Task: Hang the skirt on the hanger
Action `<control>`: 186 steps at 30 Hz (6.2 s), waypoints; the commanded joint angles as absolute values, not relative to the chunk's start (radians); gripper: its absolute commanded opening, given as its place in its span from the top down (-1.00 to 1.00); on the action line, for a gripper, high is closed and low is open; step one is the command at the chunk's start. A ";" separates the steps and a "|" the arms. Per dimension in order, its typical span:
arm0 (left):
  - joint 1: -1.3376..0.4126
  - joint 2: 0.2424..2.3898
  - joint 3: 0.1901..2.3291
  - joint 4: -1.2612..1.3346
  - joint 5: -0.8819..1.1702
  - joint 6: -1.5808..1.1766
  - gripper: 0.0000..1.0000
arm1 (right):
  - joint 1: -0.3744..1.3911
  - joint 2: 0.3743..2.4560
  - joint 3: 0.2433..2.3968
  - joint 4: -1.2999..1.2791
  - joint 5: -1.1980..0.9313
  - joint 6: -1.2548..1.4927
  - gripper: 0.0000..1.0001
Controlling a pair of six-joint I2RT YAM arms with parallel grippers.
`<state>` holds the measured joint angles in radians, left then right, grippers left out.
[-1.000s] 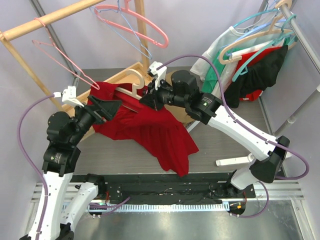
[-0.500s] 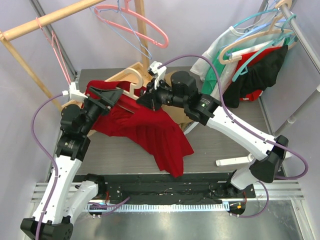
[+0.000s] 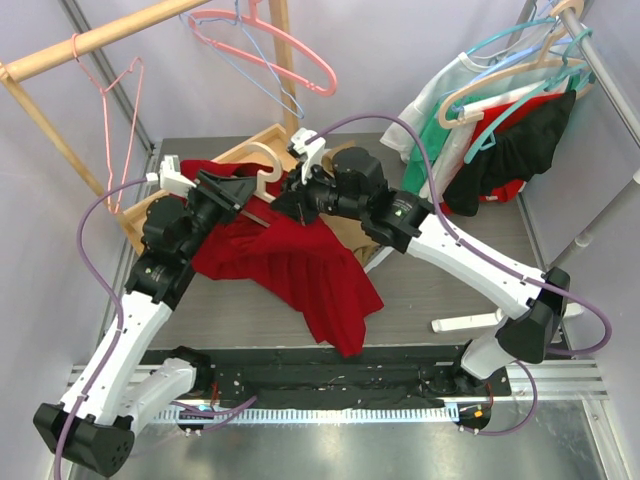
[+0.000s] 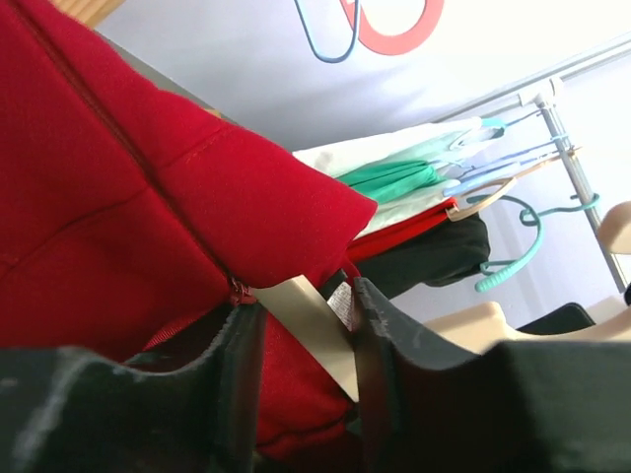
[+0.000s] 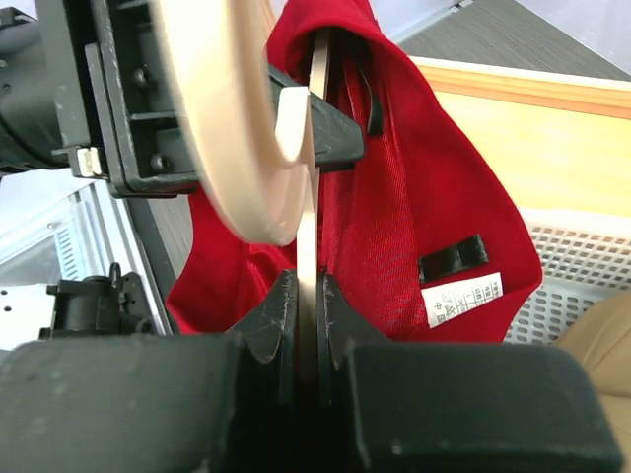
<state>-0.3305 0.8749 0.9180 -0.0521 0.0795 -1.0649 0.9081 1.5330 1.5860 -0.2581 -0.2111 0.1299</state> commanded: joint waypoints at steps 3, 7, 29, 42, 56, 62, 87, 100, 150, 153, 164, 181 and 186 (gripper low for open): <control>-0.365 0.890 0.971 0.028 0.086 -1.028 0.66 | 0.933 1.490 1.609 -0.156 -0.210 0.083 0.98; -0.373 0.914 0.996 0.023 0.069 -1.017 0.99 | 0.933 1.460 1.574 -0.166 -0.193 0.068 0.98; -0.380 0.953 1.089 0.008 0.020 -1.025 1.00 | 0.933 1.187 1.246 -0.270 -0.185 0.077 -0.54; -0.380 0.896 1.068 0.003 0.020 -1.051 0.99 | 0.931 1.298 1.178 -0.084 -0.181 0.166 -0.22; -0.380 0.873 1.045 0.003 0.020 -1.063 0.99 | 0.933 1.322 1.229 -0.086 -0.178 0.186 0.99; -0.380 0.873 1.025 -0.040 0.058 -1.032 0.34 | 0.933 1.316 1.273 -0.101 -0.155 0.212 0.98; -0.380 0.845 0.841 -0.003 0.061 -0.946 -0.29 | 0.933 1.428 1.384 -0.063 -0.232 0.213 0.98; -0.397 0.903 0.890 0.037 0.060 -0.936 0.40 | 0.933 1.489 1.494 -0.118 -0.147 0.196 0.98; -0.104 1.732 1.970 0.199 0.221 -1.276 1.00 | 0.914 1.132 1.359 -0.293 0.314 0.094 -0.96; -0.094 1.756 1.986 0.219 0.210 -1.311 1.00 | 0.910 1.134 1.351 -0.293 0.310 0.095 -0.96; -0.066 1.810 1.936 0.374 0.178 -1.491 0.99 | 0.890 1.126 1.333 -0.291 0.296 0.086 -0.96; -0.058 1.615 1.638 0.420 0.100 -1.476 0.56 | 0.873 1.124 1.321 -0.295 0.305 0.113 -0.97; -0.061 1.565 1.618 0.371 0.136 -1.430 -0.18 | 0.867 1.127 1.328 -0.295 0.318 0.138 -0.99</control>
